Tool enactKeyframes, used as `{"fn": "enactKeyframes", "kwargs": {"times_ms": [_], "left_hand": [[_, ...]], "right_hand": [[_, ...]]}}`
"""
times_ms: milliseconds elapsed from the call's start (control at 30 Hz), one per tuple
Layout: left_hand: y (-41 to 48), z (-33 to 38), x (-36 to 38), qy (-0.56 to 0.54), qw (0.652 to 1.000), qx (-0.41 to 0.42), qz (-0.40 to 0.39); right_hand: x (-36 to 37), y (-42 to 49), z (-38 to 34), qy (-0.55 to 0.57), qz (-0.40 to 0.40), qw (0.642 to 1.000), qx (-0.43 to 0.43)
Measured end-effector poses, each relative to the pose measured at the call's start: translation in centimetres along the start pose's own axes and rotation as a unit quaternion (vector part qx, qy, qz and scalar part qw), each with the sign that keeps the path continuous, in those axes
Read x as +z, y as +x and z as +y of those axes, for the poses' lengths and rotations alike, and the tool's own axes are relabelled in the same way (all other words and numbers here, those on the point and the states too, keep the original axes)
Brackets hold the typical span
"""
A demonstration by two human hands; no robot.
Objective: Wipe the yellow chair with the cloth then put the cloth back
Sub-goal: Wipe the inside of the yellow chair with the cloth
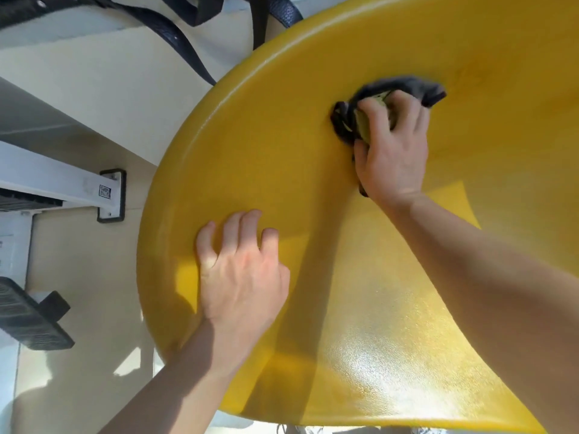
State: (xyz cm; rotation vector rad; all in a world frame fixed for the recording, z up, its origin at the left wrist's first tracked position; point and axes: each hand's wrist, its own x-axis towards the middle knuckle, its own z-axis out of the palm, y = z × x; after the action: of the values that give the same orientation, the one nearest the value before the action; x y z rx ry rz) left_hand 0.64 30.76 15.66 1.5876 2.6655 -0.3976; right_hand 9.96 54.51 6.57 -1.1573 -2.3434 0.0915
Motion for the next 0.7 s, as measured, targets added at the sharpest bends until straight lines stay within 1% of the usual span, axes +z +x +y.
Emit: {"fn": "enactKeyframes", "kwargs": {"times_ms": [33,67,100,133,200,267,300,333,367,400,467,500,533,567,600,633,667,700], "left_hand": [[0.2,0.2,0.0,0.004,1.000,0.001,-0.004],[0.4,0.3,0.0,0.007,1.000,0.004,-0.007],[0.7,0.5,0.2,0.011,1.000,0.007,-0.009],[0.9,0.5,0.3,0.016,1.000,0.009,-0.013],[1.3,0.9,0.6,0.025,0.999,0.021,-0.024],[1.7,1.3,1.1,0.042,0.998,0.032,-0.034],[1.8,1.6,1.3,0.054,0.997,0.040,-0.043],[2.0,1.9,1.5,0.065,0.995,0.051,-0.049],[2.3,2.3,1.7,0.074,0.994,0.062,-0.053],[2.7,2.5,1.8,0.078,0.993,0.072,-0.054],[3.7,3.1,1.8,0.080,0.992,0.085,-0.050],[4.3,3.5,1.7,0.081,0.992,0.089,-0.047],[5.0,4.0,1.5,0.083,0.991,0.091,-0.047],[5.8,4.4,1.3,0.086,0.991,0.091,-0.045],[6.5,4.9,1.2,0.087,0.991,0.090,-0.041],[7.1,5.4,1.2,0.085,0.991,0.091,-0.040],[7.7,5.9,1.0,0.082,0.991,0.093,-0.040],[8.1,6.4,1.0,0.080,0.991,0.094,-0.042]], "right_hand": [[0.3,-0.9,-0.8,0.010,-0.015,0.999,0.026],[0.8,-2.7,-1.6,0.024,-0.057,0.998,0.033],[1.2,-5.1,-2.4,0.039,-0.112,0.993,0.014],[1.3,-7.6,-3.0,0.048,-0.168,0.984,-0.028],[1.2,-10.8,-2.9,0.031,-0.265,0.954,-0.140],[0.7,-9.2,-1.6,0.015,-0.321,0.913,-0.252],[0.3,-7.3,-0.8,0.000,-0.326,0.896,-0.301],[-0.2,-5.1,0.1,-0.028,-0.304,0.888,-0.343],[-0.7,-2.5,1.2,-0.059,-0.256,0.890,-0.372],[-1.3,0.1,2.3,-0.081,-0.183,0.902,-0.382],[-3.0,4.2,4.4,-0.129,-0.022,0.928,-0.349],[-3.7,5.3,5.7,-0.155,0.042,0.939,-0.304],[-4.2,5.7,7.3,-0.173,0.094,0.948,-0.250],[-4.8,5.7,9.0,-0.182,0.126,0.954,-0.202],[-5.3,5.0,10.4,-0.183,0.122,0.961,-0.167],[-5.4,3.7,11.8,-0.197,0.072,0.965,-0.159],[-5.3,1.9,13.1,-0.216,-0.016,0.959,-0.184],[-5.0,0.3,14.2,-0.241,-0.126,0.932,-0.240]]}}
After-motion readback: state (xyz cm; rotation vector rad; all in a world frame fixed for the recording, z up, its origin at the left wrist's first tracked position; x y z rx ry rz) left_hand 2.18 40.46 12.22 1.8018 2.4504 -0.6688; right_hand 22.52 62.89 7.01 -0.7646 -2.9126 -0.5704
